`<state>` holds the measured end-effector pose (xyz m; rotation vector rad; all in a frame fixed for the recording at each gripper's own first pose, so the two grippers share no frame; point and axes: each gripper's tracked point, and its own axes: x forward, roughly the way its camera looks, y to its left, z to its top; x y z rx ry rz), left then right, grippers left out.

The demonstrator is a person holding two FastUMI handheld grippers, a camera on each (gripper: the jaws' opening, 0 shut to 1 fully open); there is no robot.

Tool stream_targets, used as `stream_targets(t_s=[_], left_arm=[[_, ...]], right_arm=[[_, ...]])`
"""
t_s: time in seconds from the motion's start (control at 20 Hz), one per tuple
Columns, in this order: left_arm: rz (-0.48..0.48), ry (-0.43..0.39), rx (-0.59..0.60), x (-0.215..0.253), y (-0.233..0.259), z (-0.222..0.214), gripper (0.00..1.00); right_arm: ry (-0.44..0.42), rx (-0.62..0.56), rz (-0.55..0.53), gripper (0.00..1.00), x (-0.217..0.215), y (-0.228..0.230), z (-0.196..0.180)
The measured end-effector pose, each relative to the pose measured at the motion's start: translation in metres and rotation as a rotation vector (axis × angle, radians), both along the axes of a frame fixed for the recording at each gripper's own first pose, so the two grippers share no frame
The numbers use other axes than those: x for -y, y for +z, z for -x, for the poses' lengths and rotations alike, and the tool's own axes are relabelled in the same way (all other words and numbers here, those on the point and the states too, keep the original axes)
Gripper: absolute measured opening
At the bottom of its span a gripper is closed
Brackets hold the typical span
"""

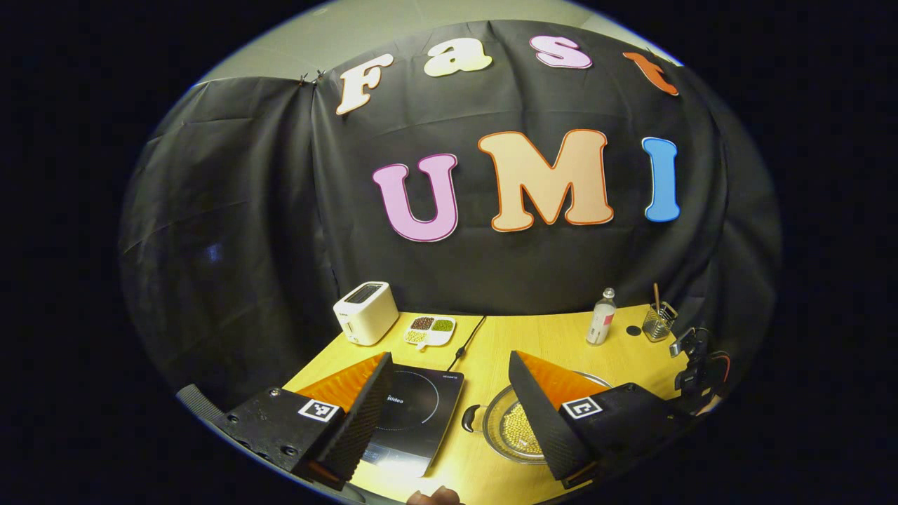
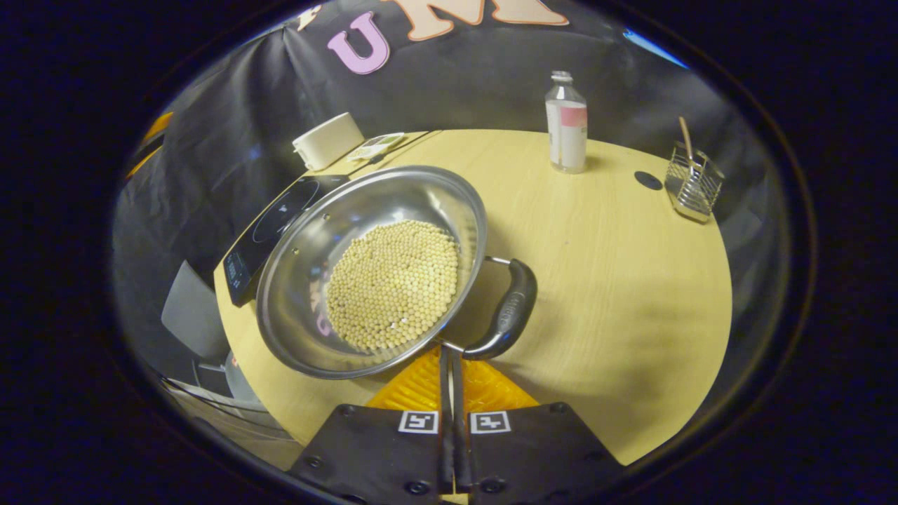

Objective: First push the handle of the pot to place it horizontally, then grasp the pot with both hands and set it on the induction cooktop.

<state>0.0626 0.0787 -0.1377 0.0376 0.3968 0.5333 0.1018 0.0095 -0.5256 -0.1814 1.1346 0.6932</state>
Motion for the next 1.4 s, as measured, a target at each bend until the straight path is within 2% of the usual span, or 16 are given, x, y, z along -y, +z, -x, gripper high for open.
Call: stream_targets(t_s=[0.25,0.4,0.5,0.6,0.75,0.8,0.95,1.0,1.05,1.15,1.25,1.35,1.4], left_arm=[[0.052,-0.021,-0.027,0.0,-0.022,0.002,1.0],[0.104,-0.078,-0.053,0.007,-0.049,0.0,1.0],[0.168,-0.133,-0.101,0.01,-0.075,-0.008,0.99],[0.226,-0.183,-0.109,0.012,-0.094,-0.017,1.0],[0.308,-0.248,-0.153,0.012,-0.123,-0.028,1.0],[0.336,-0.273,-0.196,0.014,-0.137,-0.029,0.98],[0.347,-0.31,-0.245,0.007,-0.163,-0.029,0.97],[0.357,-0.318,-0.26,0.005,-0.173,-0.028,0.97],[0.368,-0.326,-0.276,0.004,-0.182,-0.027,0.97],[0.38,-0.331,-0.312,0.0,-0.204,-0.026,0.97],[0.386,-0.313,-0.342,-0.008,-0.222,-0.025,0.97],[0.408,-0.29,-0.369,-0.015,-0.24,-0.026,0.97],[0.421,-0.276,-0.381,-0.018,-0.249,-0.028,0.97]], right_arm=[[-0.044,0.044,0.053,0.02,0.011,0.008,-0.002],[-0.08,0.061,0.093,0.02,0.013,0.013,-0.002],[-0.153,0.076,0.143,0.04,0.022,0.019,-0.005],[-0.257,0.069,0.147,0.16,0.019,0.029,-0.008],[-0.409,0.052,0.126,0.75,0.012,0.043,-0.013],[-0.461,0.05,0.127,0.7,0.013,0.044,-0.019],[-0.542,0.064,0.146,0.84,0.011,0.049,-0.025],[-0.548,0.082,0.166,0.86,0.011,0.051,-0.028],[-0.546,0.097,0.18,0.95,0.01,0.053,-0.03],[-0.527,0.109,0.208,0.97,0.005,0.053,-0.031],[-0.515,0.12,0.227,0.94,0.002,0.051,-0.033],[-0.502,0.117,0.246,0.98,0.001,0.045,-0.034],[-0.495,0.115,0.259,0.95,0.002,0.041,-0.034]])
